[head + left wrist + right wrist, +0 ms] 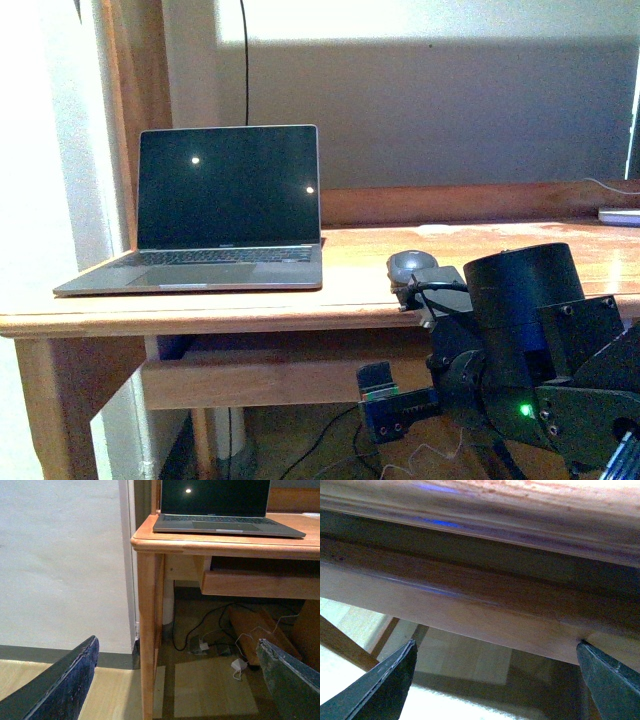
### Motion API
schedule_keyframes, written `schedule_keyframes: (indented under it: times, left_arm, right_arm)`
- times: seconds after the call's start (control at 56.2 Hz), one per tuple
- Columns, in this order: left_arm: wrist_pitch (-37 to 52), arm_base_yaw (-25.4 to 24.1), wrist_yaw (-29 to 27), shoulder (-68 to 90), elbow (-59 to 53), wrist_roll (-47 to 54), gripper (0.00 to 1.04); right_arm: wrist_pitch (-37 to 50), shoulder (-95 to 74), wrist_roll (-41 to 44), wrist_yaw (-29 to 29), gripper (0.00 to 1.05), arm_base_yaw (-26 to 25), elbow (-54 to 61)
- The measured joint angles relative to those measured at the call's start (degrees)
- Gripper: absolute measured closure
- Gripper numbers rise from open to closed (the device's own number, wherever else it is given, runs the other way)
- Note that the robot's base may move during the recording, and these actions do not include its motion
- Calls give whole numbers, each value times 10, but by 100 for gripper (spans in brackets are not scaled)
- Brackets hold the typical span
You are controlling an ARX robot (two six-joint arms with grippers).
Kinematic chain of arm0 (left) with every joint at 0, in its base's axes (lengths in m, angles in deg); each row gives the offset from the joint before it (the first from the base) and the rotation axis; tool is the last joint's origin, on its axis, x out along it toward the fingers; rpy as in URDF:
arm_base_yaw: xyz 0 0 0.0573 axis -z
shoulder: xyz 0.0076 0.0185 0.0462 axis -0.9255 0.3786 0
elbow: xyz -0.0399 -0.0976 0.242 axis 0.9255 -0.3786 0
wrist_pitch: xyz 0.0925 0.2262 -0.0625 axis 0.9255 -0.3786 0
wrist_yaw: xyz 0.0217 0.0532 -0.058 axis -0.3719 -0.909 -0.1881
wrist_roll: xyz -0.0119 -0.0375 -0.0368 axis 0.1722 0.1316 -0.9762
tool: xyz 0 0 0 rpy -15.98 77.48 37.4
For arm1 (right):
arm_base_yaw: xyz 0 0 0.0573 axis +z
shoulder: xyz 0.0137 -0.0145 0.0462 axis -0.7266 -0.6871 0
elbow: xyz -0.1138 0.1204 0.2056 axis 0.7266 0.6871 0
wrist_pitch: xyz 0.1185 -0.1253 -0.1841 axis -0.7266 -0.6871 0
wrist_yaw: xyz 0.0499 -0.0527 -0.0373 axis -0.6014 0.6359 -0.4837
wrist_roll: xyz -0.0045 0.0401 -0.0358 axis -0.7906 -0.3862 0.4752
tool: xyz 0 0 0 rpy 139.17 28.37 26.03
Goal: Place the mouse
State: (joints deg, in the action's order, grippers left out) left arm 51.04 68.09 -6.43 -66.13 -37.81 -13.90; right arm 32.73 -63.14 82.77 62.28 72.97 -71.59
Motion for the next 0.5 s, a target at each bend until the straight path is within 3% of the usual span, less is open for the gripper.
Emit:
schedule_keyframes:
  times: [0.018, 0.036, 0.338, 0.498]
  left_arm:
    - [0, 0, 0, 0, 0, 0, 8]
    - [0, 0, 0, 0, 0, 0, 8]
    - [0, 0, 0, 0, 0, 0, 8]
    - [0, 0, 0, 0, 0, 0, 8]
  right_arm:
    - [10, 169, -59, -67, 7, -82, 120]
    - [10, 198, -69, -84, 7, -95, 139]
    - [-34, 492, -138, -287, 7, -212, 327]
    - [-78, 661, -170, -347, 7, -282, 422]
